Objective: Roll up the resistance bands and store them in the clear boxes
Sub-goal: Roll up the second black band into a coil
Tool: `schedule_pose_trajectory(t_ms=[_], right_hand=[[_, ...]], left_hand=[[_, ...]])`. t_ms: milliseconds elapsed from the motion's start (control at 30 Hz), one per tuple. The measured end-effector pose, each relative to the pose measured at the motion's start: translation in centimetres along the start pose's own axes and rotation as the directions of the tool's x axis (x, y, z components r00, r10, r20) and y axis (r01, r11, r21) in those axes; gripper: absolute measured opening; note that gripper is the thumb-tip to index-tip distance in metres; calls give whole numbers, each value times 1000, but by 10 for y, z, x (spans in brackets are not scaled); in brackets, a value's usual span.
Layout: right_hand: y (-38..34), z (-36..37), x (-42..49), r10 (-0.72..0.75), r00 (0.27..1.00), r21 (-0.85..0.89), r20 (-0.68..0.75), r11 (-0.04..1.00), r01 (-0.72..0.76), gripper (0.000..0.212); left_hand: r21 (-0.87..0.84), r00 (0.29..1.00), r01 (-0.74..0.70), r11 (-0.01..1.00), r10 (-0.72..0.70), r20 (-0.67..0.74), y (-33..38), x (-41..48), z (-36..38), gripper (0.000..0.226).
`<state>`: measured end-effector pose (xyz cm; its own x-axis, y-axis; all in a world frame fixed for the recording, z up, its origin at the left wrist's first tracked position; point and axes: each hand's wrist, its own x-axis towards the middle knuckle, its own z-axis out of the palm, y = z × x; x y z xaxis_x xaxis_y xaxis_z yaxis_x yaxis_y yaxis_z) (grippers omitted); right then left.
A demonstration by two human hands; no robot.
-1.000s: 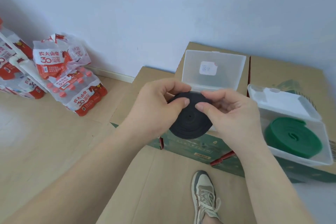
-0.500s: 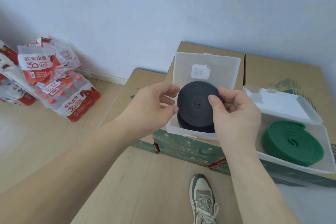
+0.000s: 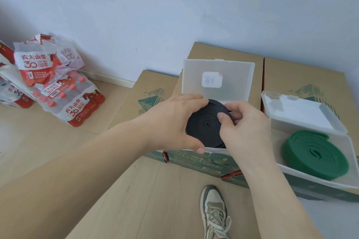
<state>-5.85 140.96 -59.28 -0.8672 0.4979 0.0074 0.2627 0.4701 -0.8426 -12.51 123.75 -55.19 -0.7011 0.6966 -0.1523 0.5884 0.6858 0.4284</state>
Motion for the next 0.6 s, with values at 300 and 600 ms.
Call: schedule_pose_trajectory(t_ms=[300,600], right_hand=[[2,-2,0,-19,1000,-41,-14,999,19,5],[6,-3,3,19,995,80,-99,997,-11,5]], left_hand=[[-38,998,-5,999,3,-70,4,-4,13,99],[-85,998,-24,996,19,-59,-5,-4,17,106]])
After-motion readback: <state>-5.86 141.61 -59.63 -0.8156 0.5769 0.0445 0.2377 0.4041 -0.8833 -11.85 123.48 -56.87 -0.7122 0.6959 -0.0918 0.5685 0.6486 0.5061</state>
